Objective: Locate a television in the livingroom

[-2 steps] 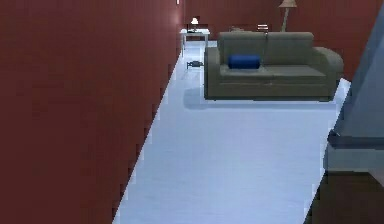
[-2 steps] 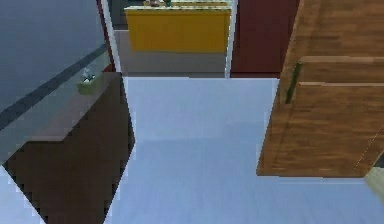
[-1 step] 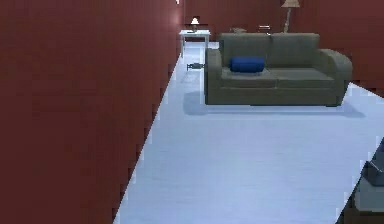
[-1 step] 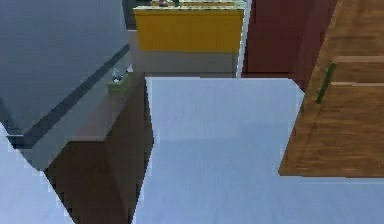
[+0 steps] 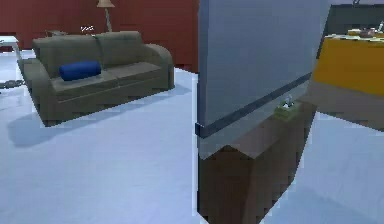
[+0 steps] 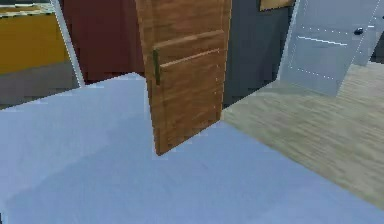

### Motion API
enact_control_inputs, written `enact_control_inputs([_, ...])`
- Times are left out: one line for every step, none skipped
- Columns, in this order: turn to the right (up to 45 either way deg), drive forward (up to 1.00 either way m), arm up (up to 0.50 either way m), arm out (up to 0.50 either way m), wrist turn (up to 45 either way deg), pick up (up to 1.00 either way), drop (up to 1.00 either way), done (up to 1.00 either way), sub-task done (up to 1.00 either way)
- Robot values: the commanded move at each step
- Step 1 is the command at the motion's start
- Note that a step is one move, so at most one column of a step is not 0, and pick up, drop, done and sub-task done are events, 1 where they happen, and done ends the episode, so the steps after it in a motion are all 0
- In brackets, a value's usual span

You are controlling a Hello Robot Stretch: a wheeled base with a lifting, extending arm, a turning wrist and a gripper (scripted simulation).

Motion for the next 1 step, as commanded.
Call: enact_control_inputs([45.0,0.0,0.0,0.0,0.0,0.0,0.0,0.0,0.0])
